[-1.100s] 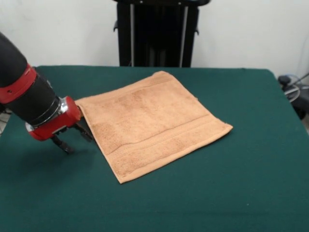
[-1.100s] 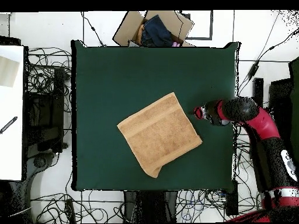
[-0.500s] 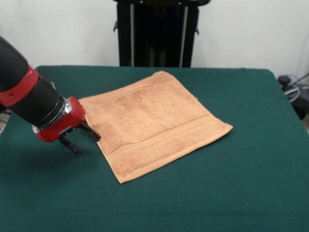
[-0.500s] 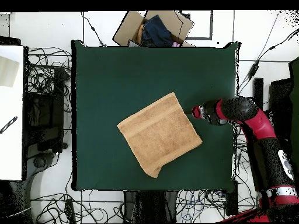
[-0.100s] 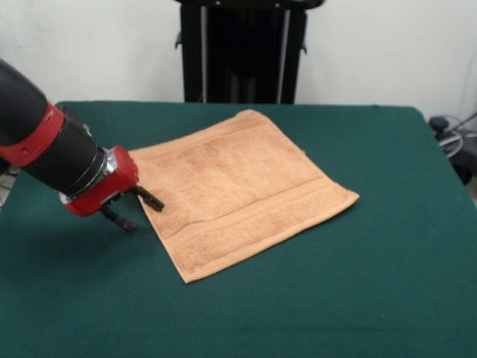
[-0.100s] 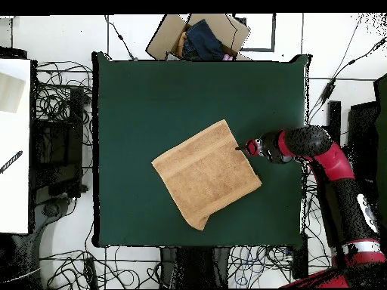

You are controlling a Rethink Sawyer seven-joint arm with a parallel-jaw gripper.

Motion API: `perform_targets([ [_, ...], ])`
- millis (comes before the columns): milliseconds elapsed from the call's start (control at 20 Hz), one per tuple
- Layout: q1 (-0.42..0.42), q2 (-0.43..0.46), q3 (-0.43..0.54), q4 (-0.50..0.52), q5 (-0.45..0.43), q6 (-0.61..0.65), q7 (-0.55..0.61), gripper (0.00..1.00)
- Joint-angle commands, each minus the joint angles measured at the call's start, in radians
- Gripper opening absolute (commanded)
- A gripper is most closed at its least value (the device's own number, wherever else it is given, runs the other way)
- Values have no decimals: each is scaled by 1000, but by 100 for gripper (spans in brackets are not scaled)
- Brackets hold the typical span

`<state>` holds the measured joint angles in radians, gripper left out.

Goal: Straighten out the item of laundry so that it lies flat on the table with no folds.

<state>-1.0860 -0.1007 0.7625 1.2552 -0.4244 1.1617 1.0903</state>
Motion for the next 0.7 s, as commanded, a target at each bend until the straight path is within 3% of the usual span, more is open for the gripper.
perform_targets([
  [50, 44, 56, -8, -50, 8, 110, -196, 100],
  [700, 75, 79, -40, -103, -104, 264, -334, 100],
])
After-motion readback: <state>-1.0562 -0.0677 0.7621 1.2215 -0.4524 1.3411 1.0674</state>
